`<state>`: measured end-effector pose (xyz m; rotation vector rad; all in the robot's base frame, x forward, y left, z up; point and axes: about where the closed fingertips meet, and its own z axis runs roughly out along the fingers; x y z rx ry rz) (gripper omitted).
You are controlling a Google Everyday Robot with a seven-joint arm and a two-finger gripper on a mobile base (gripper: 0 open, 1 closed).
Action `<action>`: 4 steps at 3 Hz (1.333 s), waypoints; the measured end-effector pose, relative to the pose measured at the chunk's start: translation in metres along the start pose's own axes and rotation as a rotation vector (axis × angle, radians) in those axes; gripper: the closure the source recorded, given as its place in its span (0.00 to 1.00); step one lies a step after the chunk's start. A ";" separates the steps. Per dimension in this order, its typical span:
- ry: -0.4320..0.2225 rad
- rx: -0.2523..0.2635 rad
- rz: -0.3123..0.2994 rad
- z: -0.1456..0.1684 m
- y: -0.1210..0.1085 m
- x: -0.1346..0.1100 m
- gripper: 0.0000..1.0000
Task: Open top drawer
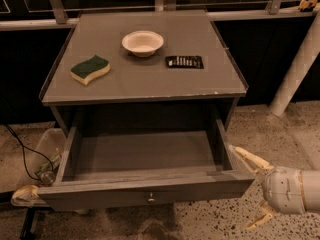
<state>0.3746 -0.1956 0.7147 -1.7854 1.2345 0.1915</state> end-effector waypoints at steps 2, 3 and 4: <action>0.185 -0.065 0.022 0.027 0.002 0.031 0.00; 0.281 -0.093 0.011 0.035 0.000 0.040 0.00; 0.316 -0.119 -0.005 0.041 -0.001 0.037 0.00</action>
Offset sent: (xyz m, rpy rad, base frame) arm 0.0366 -0.0040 -0.0511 -0.3573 0.0531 -0.1722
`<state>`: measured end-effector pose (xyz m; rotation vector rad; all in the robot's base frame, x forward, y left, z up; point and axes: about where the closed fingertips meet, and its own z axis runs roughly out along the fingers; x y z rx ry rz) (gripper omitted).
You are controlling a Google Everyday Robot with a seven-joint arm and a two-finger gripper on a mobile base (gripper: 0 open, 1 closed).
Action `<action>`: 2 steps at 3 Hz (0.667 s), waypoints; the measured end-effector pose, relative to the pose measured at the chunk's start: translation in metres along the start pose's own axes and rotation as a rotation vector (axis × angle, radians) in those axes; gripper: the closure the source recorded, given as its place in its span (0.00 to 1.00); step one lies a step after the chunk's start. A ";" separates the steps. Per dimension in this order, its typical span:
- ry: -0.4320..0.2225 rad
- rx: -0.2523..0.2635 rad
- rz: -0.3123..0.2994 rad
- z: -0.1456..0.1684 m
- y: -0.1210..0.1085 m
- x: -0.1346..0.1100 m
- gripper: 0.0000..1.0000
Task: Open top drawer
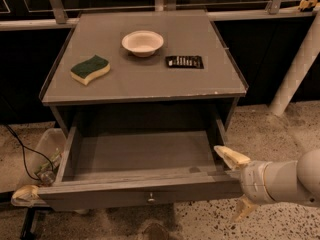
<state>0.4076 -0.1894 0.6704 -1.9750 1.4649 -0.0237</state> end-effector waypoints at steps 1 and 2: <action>-0.016 -0.007 -0.002 0.001 0.002 0.000 0.00; -0.052 -0.056 -0.011 0.018 0.014 -0.006 0.00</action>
Offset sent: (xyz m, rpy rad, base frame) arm -0.0130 0.0258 -0.0391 0.0303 0.1045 0.1111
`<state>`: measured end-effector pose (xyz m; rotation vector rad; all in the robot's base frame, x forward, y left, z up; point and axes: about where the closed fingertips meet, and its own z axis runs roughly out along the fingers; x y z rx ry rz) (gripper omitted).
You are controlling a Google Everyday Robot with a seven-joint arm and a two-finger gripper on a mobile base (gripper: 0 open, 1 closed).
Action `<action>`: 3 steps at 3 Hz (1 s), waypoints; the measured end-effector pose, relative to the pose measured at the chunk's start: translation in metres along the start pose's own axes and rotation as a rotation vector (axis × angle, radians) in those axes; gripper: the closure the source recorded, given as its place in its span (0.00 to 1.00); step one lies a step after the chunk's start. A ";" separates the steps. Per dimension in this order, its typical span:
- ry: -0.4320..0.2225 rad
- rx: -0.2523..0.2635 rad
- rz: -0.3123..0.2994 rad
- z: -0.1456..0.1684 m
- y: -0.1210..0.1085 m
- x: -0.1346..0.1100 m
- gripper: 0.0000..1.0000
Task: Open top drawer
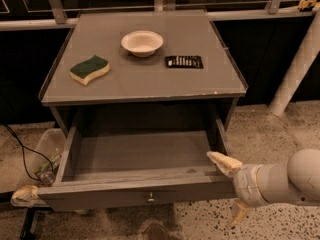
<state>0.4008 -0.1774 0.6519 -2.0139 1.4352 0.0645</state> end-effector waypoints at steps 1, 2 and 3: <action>-0.030 -0.043 -0.007 0.014 0.009 -0.006 0.00; -0.031 -0.044 -0.008 0.014 0.009 -0.006 0.17; -0.031 -0.044 -0.008 0.014 0.009 -0.006 0.41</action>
Offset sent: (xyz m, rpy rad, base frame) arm -0.0044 0.0090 -0.0109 0.0051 0.0319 0.0313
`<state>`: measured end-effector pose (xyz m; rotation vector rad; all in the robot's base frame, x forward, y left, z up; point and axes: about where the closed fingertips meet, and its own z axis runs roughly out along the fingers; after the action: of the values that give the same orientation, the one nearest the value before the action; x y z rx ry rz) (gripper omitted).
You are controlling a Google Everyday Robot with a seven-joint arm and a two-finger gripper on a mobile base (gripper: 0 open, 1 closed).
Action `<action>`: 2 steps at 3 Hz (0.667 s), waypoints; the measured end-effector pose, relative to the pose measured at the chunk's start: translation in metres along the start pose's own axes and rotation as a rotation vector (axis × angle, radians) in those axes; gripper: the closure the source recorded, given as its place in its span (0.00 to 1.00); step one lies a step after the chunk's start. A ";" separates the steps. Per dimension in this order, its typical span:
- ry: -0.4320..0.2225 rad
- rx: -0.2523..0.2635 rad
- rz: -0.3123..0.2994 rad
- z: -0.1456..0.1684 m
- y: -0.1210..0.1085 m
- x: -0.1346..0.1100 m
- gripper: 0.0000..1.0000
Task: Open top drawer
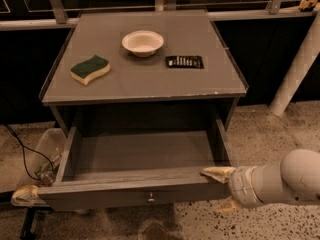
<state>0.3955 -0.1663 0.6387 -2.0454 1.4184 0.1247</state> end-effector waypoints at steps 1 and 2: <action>0.000 0.000 0.000 0.000 0.000 0.000 0.64; 0.000 0.000 0.000 0.000 0.000 0.000 0.87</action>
Offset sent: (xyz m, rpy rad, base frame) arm 0.0000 0.0000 0.0000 0.0000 0.0000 0.0000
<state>0.3955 -0.1663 0.6387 -2.0454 1.4183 0.1248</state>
